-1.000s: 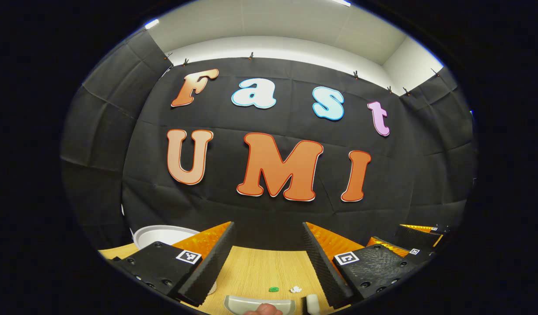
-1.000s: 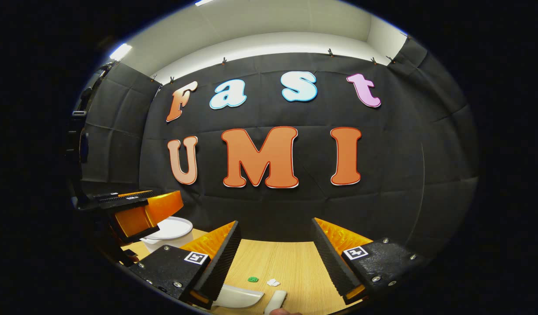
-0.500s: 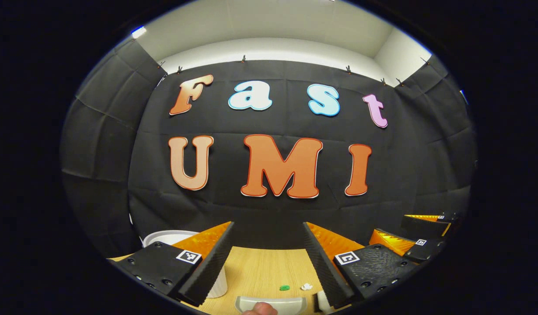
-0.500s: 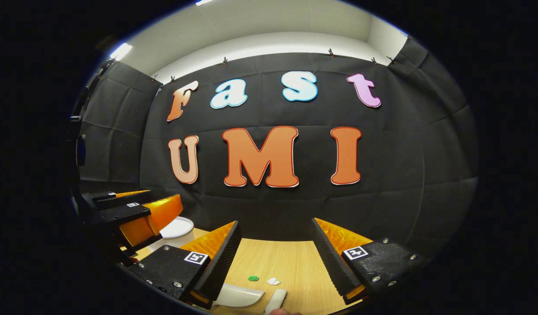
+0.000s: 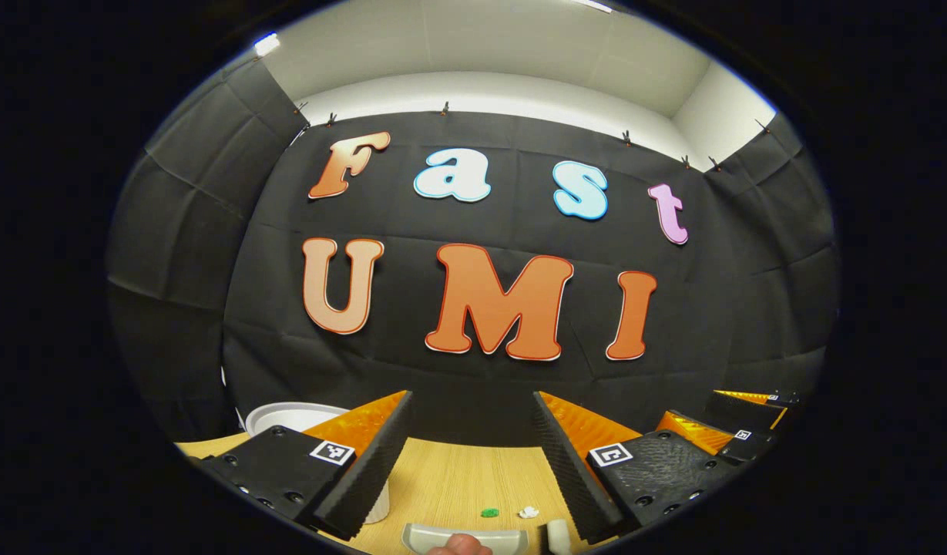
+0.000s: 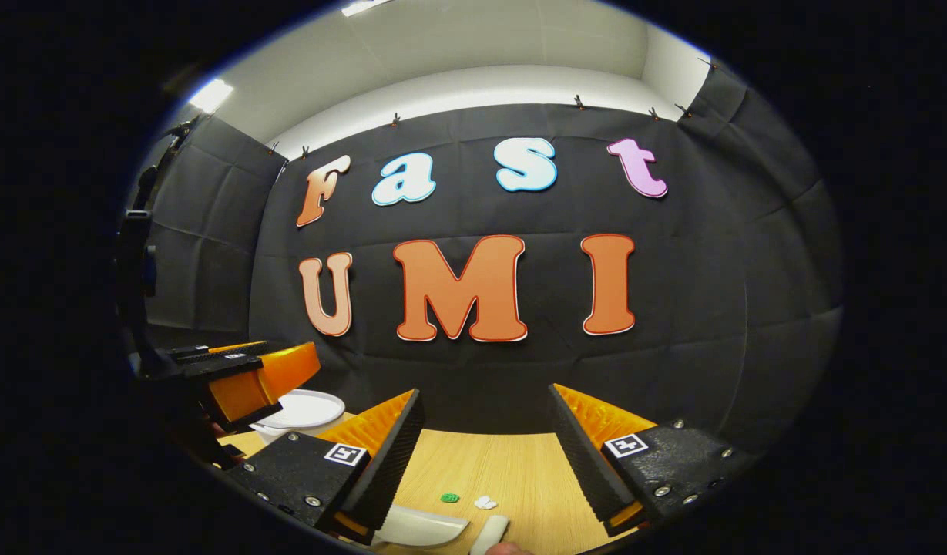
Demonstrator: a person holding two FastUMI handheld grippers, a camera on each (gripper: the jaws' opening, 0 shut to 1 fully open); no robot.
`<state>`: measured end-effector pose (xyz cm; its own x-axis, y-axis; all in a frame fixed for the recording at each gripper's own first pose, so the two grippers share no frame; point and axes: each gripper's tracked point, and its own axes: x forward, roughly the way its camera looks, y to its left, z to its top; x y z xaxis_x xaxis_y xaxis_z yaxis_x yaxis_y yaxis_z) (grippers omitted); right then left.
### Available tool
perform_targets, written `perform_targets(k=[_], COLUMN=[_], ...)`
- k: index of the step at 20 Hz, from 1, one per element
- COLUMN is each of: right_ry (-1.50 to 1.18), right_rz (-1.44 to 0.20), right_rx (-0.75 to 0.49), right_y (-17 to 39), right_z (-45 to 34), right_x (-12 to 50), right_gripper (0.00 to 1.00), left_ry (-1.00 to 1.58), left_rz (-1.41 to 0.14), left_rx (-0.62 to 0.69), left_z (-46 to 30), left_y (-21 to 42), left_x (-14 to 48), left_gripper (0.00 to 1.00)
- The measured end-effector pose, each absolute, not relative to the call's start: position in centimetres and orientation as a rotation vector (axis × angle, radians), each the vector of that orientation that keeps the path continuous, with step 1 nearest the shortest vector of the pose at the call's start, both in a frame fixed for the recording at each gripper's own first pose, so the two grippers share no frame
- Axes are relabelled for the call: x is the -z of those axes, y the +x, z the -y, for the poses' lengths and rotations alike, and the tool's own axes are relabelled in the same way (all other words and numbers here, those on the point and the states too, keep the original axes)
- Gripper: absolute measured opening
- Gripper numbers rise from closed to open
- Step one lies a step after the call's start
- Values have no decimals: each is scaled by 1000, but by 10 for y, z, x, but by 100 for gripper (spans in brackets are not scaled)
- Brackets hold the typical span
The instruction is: Pick up the small broom and dustpan from the desktop, sweep the trash into the dustpan with the broom, and then empty the trash into the garbage bin.
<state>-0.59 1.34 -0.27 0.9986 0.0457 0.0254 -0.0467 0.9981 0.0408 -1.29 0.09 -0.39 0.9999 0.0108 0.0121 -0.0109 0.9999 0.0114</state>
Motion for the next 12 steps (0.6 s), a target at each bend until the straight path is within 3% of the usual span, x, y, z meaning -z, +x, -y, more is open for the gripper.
perform_targets(k=[12], right_ry=[5], right_rz=[-6], right_rx=[-33], right_y=[-10], right_z=[-12], right_x=[11], right_gripper=[96], left_ry=[12], left_rz=[30], left_rx=[7], left_z=[2], left_y=[-13], left_x=[11], left_gripper=[94])
